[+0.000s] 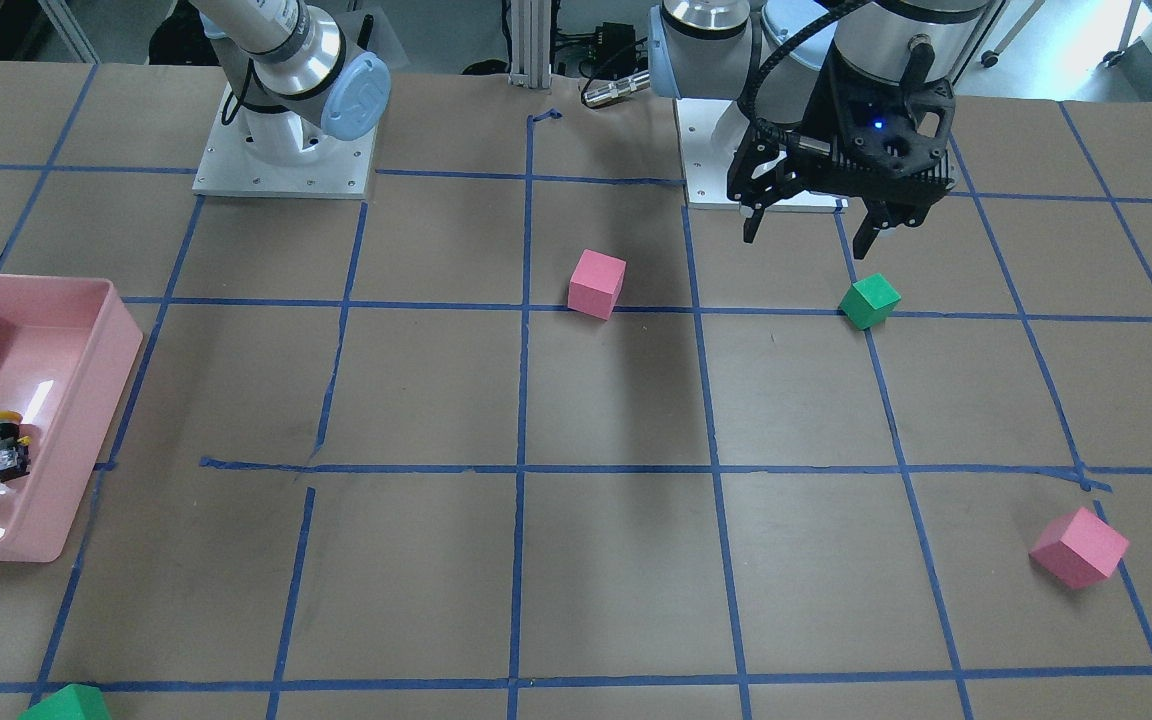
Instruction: Align button upright
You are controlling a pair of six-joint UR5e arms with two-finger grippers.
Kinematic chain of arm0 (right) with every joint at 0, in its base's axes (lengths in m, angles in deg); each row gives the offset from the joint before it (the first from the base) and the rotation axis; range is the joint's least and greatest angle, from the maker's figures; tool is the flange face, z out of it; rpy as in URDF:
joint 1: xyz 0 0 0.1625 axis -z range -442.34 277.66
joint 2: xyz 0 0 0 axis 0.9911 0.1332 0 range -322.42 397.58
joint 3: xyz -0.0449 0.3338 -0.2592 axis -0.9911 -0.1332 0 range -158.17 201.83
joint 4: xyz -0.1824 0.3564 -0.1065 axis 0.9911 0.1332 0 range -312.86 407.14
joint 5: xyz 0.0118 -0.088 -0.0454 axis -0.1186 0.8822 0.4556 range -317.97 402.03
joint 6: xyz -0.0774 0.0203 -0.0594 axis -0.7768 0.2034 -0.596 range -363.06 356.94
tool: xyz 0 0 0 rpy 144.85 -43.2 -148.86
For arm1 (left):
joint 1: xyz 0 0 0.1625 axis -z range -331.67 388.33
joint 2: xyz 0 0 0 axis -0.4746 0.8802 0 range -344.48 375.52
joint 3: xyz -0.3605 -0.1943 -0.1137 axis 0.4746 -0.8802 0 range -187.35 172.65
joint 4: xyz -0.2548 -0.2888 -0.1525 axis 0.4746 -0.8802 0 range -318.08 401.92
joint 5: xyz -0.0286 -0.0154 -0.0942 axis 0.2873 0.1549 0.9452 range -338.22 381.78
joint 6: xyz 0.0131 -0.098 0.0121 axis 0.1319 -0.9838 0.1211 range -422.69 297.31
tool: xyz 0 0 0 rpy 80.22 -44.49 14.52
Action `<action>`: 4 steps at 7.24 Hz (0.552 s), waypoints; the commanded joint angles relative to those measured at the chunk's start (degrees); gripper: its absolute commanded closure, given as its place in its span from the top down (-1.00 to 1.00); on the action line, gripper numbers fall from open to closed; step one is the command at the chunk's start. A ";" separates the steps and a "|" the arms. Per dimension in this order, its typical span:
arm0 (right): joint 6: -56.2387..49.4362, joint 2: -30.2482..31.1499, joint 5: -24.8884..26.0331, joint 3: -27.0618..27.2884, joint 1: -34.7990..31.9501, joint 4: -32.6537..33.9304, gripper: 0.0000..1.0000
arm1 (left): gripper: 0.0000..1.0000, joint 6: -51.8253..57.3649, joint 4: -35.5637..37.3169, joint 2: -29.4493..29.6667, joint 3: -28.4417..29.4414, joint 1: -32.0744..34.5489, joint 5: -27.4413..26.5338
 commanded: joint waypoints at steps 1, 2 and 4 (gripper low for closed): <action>-7.96 -0.07 -1.83 0.13 0.00 1.51 1.00 | 1.00 0.05 0.00 0.00 0.00 0.04 0.03; -8.07 -0.07 -1.84 0.22 0.00 1.52 1.00 | 1.00 0.05 0.00 0.00 0.00 -0.05 0.03; -8.07 -0.16 -1.75 -0.13 0.00 1.78 1.00 | 1.00 0.05 0.00 0.00 0.00 -0.05 0.03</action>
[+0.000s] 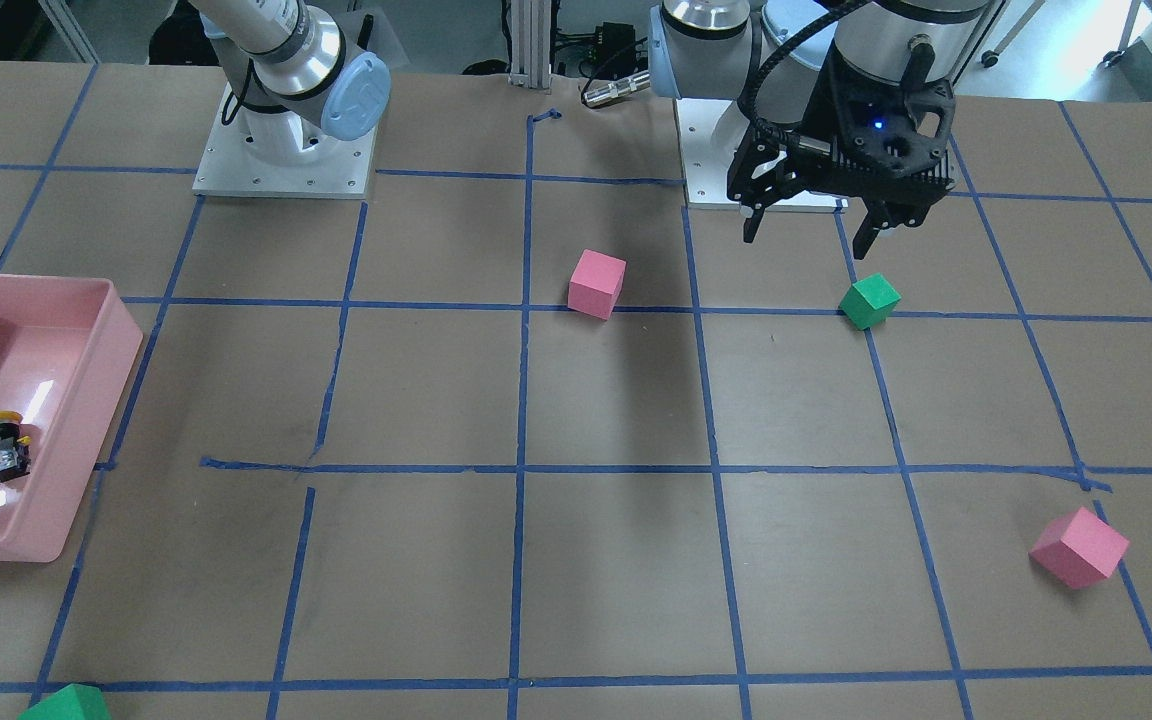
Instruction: Align button upright
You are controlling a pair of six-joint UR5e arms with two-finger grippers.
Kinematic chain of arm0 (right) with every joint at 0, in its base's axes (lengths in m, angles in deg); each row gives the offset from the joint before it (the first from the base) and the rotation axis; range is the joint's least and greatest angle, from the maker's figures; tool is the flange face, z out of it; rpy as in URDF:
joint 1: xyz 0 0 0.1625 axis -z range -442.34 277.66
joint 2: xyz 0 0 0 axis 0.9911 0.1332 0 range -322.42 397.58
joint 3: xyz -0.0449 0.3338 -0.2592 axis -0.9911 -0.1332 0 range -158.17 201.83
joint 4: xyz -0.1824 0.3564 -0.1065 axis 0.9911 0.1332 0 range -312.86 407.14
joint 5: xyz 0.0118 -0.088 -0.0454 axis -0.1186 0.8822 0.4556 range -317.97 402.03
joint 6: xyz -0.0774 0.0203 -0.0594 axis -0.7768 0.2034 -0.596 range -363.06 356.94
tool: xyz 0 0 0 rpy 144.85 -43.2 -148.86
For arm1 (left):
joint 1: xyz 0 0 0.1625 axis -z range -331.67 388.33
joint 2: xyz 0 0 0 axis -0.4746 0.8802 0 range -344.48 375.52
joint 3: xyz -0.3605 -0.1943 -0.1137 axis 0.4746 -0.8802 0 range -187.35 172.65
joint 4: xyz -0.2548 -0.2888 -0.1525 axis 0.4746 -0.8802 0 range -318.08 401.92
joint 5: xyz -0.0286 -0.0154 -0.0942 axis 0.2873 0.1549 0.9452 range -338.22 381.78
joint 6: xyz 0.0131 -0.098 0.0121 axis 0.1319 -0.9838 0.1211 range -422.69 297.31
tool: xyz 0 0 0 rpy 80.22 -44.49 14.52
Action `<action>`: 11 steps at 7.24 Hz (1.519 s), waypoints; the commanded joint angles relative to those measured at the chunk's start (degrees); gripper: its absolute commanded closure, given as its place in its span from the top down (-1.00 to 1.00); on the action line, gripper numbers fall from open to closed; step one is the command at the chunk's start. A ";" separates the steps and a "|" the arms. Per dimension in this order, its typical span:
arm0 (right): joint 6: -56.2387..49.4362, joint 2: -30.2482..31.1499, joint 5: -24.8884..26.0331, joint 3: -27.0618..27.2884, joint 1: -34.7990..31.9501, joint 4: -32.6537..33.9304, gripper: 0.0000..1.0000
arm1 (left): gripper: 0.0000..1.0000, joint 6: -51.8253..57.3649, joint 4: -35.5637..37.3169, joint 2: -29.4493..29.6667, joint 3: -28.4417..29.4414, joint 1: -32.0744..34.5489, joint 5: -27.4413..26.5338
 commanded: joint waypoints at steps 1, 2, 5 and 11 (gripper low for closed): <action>-0.20 -0.06 -0.01 -0.21 0.00 0.34 1.00 | 1.00 0.00 0.00 0.00 0.00 -0.01 0.00; 0.06 0.03 -0.01 0.22 0.00 0.34 1.00 | 1.00 0.00 0.00 0.00 0.00 -0.01 0.00; 14.16 -0.15 -0.71 0.40 -1.92 -0.01 1.00 | 1.00 -0.08 0.00 0.00 0.00 -0.01 0.00; 15.97 -0.24 -0.80 0.40 -3.25 -0.37 1.00 | 1.00 -0.08 0.00 0.00 0.00 -0.01 0.00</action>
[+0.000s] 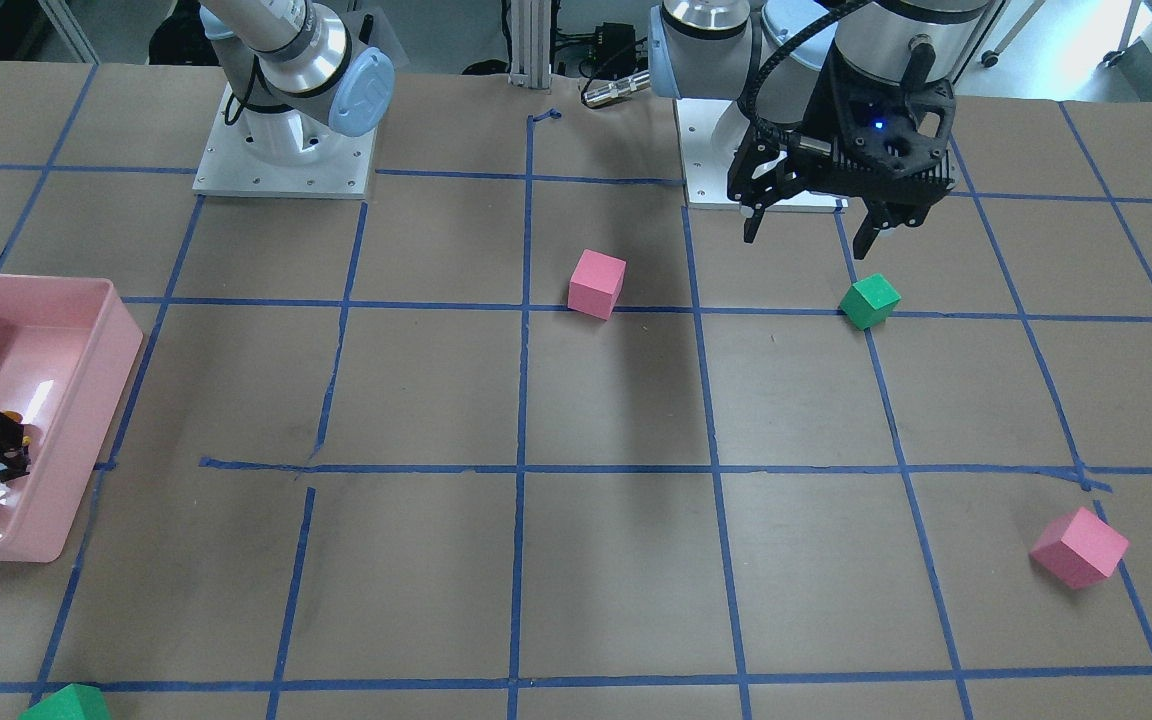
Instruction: Align button upright
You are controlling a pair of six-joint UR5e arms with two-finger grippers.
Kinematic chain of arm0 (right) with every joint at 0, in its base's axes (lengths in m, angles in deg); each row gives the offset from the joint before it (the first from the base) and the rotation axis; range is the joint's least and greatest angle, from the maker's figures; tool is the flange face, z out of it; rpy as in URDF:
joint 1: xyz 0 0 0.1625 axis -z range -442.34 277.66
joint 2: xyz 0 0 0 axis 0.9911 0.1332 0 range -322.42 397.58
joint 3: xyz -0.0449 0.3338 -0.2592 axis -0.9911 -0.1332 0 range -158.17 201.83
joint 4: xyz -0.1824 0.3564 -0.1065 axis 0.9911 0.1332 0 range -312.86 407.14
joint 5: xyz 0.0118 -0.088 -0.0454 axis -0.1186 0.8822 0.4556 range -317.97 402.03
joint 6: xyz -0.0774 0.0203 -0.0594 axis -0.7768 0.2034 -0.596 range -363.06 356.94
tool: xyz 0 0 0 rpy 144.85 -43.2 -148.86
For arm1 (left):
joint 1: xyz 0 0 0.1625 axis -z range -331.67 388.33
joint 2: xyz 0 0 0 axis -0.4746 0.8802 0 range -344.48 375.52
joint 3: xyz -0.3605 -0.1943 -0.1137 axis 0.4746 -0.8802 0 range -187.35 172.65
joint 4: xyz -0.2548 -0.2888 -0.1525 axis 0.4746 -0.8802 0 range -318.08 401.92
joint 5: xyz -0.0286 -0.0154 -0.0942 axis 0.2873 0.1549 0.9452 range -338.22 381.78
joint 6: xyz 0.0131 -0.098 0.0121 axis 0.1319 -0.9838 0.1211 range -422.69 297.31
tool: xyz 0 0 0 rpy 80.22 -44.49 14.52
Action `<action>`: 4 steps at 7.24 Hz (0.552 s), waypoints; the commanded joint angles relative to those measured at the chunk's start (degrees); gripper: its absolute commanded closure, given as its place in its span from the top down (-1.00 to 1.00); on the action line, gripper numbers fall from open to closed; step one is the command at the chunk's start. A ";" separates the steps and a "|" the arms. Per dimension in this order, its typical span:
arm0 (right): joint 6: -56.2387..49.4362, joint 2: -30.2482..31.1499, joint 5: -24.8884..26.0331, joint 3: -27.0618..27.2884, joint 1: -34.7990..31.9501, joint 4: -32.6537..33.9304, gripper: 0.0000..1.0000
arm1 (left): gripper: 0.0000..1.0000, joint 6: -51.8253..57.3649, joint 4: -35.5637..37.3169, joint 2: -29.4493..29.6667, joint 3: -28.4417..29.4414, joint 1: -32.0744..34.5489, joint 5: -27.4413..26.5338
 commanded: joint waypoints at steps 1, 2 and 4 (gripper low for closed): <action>-0.04 -0.14 0.00 0.00 -0.03 0.38 1.00 | 1.00 -0.05 0.00 0.00 0.00 0.00 0.00; 0.14 -0.22 -0.09 -0.26 -0.03 1.08 1.00 | 1.00 -0.05 0.00 0.00 0.00 0.00 0.00; 0.32 -0.40 0.00 0.09 -0.03 2.41 1.00 | 1.00 0.04 0.00 0.00 0.00 0.00 0.00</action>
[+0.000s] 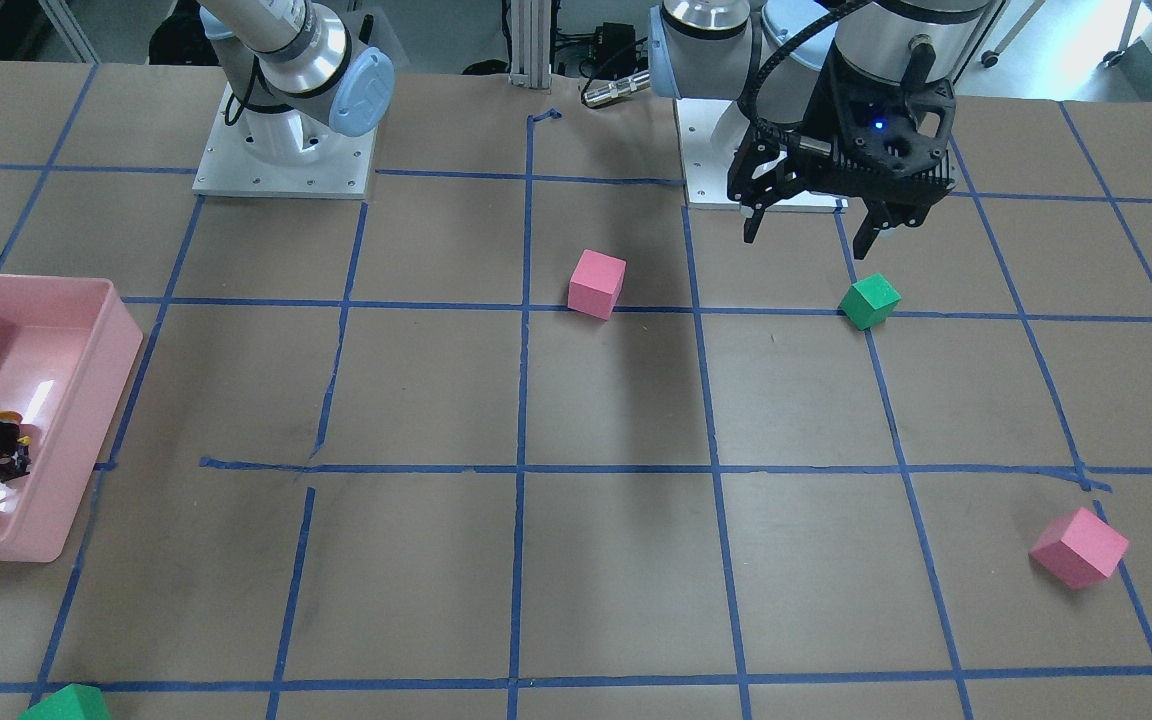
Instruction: Align button upright
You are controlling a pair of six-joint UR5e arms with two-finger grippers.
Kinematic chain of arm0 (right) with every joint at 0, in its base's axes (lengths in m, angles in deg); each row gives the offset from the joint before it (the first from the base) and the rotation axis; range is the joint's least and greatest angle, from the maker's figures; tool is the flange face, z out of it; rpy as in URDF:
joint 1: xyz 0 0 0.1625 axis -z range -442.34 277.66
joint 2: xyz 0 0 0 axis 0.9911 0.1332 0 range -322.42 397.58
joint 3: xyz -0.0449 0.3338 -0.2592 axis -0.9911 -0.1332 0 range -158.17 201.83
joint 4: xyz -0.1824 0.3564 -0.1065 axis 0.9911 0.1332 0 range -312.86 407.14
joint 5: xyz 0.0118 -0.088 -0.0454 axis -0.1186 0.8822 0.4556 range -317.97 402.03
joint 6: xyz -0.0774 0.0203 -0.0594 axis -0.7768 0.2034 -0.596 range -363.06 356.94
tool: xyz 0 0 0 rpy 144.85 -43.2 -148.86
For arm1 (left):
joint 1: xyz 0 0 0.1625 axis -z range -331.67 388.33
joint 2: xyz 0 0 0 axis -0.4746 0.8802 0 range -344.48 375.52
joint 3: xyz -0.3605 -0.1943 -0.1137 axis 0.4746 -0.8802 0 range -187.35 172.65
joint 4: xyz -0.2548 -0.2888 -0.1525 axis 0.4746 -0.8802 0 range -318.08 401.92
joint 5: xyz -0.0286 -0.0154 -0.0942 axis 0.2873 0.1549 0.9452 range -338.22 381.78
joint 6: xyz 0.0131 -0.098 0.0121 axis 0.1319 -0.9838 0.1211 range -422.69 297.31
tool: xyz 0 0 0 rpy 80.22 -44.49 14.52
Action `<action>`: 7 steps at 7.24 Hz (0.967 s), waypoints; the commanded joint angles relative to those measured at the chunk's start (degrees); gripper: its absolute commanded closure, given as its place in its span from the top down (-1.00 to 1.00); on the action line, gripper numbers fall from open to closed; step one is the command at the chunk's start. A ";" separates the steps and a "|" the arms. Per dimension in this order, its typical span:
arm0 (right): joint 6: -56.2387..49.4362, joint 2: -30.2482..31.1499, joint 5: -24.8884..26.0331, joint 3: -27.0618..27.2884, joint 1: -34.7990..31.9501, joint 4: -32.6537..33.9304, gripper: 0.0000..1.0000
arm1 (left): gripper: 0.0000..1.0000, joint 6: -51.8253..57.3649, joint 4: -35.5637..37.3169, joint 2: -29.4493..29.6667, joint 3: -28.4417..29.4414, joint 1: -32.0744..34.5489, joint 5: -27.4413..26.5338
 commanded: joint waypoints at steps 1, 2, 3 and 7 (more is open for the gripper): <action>0.17 0.45 1.02 1.27 0.09 -0.04 1.00 | 1.00 0.03 0.00 0.00 0.00 0.00 0.00; 0.08 0.80 2.77 2.32 0.09 -0.30 1.00 | 1.00 0.03 0.00 0.00 0.09 0.00 0.00; 0.08 0.98 5.74 3.03 0.09 -0.39 1.00 | 1.00 0.03 0.00 0.00 0.00 0.00 0.00; -0.35 0.98 9.10 3.21 0.09 -5.93 1.00 | 1.00 -0.06 0.00 0.00 0.00 0.00 0.00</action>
